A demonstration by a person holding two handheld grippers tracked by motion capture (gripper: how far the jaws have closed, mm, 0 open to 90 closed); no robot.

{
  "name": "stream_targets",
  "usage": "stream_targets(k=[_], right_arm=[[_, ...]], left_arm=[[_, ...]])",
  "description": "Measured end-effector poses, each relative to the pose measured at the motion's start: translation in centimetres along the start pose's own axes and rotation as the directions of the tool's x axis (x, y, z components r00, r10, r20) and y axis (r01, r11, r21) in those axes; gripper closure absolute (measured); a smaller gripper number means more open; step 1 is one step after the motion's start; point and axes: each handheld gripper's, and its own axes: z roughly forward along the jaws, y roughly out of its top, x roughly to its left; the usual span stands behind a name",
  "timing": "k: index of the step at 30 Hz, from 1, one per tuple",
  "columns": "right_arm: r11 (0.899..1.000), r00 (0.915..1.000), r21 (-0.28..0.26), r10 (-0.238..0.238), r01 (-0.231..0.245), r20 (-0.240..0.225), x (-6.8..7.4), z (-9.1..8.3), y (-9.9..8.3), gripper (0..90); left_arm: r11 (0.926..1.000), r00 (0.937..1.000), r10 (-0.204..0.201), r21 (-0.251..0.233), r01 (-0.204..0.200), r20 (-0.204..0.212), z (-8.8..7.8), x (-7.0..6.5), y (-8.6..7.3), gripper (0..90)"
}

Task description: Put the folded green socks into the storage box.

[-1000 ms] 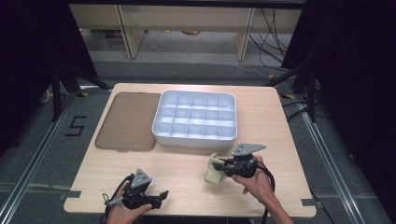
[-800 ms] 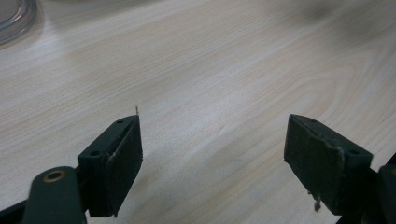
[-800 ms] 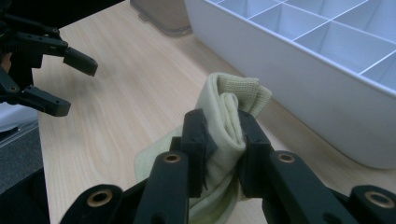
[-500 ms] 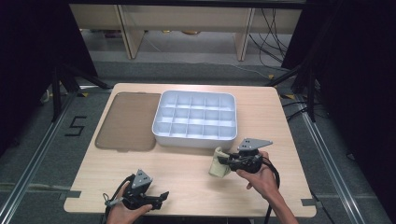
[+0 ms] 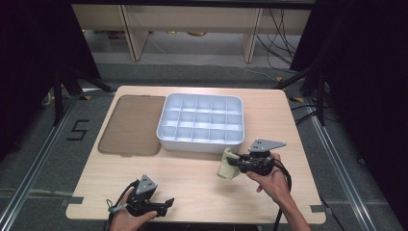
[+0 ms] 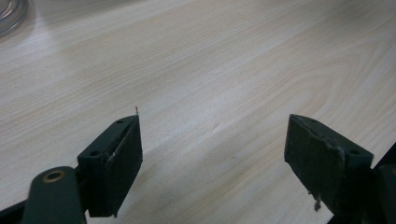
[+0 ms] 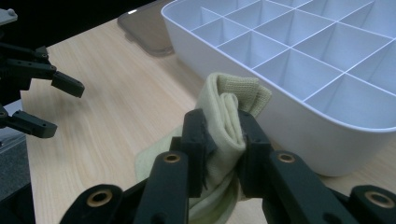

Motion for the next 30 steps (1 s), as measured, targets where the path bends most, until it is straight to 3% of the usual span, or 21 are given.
stream_targets(k=[2, 3, 4, 5, 8, 9, 10, 11, 18, 19, 21, 22, 23, 24, 25, 26, 27, 30], right_arm=[[1.0, 0.9997, 0.003, 0.023, -0.023, -0.007, 0.1, -0.2, 0.1, 76.1], [0.999, 0.9995, -0.023, -0.026, 0.026, 0.019, -0.2, -0.2, 0.2, 76.1], [1.0, 0.9999, -0.01, 0.012, -0.011, 0.006, -0.1, -0.4, 0.3, 76.1], [0.999, 0.9994, -0.02, -0.027, 0.027, 0.021, -0.5, -0.5, 0.4, 76.0], [0.999, 0.9997, -0.032, -0.002, 0.002, 0.025, -0.4, -0.7, 0.6, 76.0], [1.0, 0.9999, -0.029, 0.006, -0.006, 0.012, -0.5, -0.8, 0.7, 76.0], [0.999, 0.9998, -0.034, -0.014, 0.015, 0.015, -0.7, -0.8, 0.8, 76.0], [1.0, 0.9996, -0.025, 0.007, -0.006, 0.027, -0.6, -1.0, 0.8, 76.0], [0.999, 0.9992, -0.044, 0.006, -0.004, 0.04, -1.0, -1.5, 1.4, 76.0], [0.999, 0.9986, -0.05, -0.008, 0.01, 0.052, -1.3, -1.7, 1.6, 76.0], [0.998, 0.9987, -0.063, -0.018, 0.021, 0.048, -1.5, -1.7, 1.7, 76.0], [0.999, 0.9983, -0.051, 0.005, -0.002, 0.059, -1.4, -1.9, 1.8, 76.0], [0.997, 0.9963, -0.06, -0.037, 0.042, 0.078, -1.8, -2.0, 2.0, 76.0], [0.997, 0.9963, -0.06, -0.037, 0.042, 0.078, -1.8, -2.0, 2.0, 76.0], [0.998, 0.9973, -0.056, -0.008, 0.012, 0.073, -1.8, -2.1, 2.1, 76.0], [0.997, 0.9959, -0.068, -0.024, 0.03, 0.087, -2.0, -2.0, 2.1, 76.0], [0.997, 0.998, -0.075, 0.001, 0.004, 0.064, -1.9, -1.9, 2.2, 76.1], [0.997, 0.9976, -0.075, -0.003, 0.009, 0.069, -2.1, -2.0, 2.4, 76.0]], left_arm=[[1.0, 0.9999, -0.009, 0.001, 0.009, 0.007, 0.0, -0.1, 0.0, 18.3], [1.0, 1.0, -0.005, 0.003, 0.005, 0.007, 0.0, -0.1, 0.0, 18.3], [1.0, 0.9999, -0.001, 0.004, 0.001, 0.017, 0.0, -0.1, 0.0, 18.3], [0.9999, 0.9998, 0.015, 0.008, -0.015, 0.011, -0.1, -0.1, 0.0, 18.2], [0.9992, 0.9993, 0.034, 0.021, -0.034, 0.016, -0.1, -0.1, 0.0, 18.2], [0.9998, 0.9998, 0.014, 0.011, -0.014, 0.016, 0.0, -0.3, 0.0, 18.2], [0.9998, 0.9998, 0.014, 0.011, -0.014, 0.016, 0.0, -0.3, 0.0, 18.2], [0.9997, 0.9996, 0.016, 0.019, -0.016, 0.022, 0.0, -0.3, 0.0, 18.2], [0.9995, 0.9994, 0.03, 0.011, -0.03, 0.016, 0.0, -0.2, 0.0, 18.2], [0.9979, 0.9986, 0.052, 0.037, -0.053, 0.01, -0.2, 0.0, 0.1, 18.2], [0.9976, 0.9986, 0.051, 0.045, -0.052, 0.009, -0.2, 0.1, 0.1, 18.2], [0.9979, 0.9989, 0.047, 0.043, -0.047, 0.01, -0.2, 0.0, 0.1, 18.3], [0.9979, 0.9987, 0.049, 0.043, -0.05, 0.01, -0.2, 0.0, 0.1, 18.3], [0.998, 0.9988, 0.047, 0.042, -0.047, 0.01, -0.2, 0.0, 0.1, 18.3], [0.9988, 0.9993, 0.035, 0.033, -0.036, 0.012, -0.1, -0.1, 0.0, 18.2], [0.9988, 0.9993, 0.035, 0.033, -0.036, 0.012, -0.1, -0.1, 0.0, 18.3], [0.9996, 0.9997, 0.019, 0.019, -0.02, 0.012, 0.0, -0.2, 0.0, 18.3], [0.9993, 0.9994, 0.033, 0.018, -0.033, 0.011, -0.1, -0.1, 0.0, 18.3]])
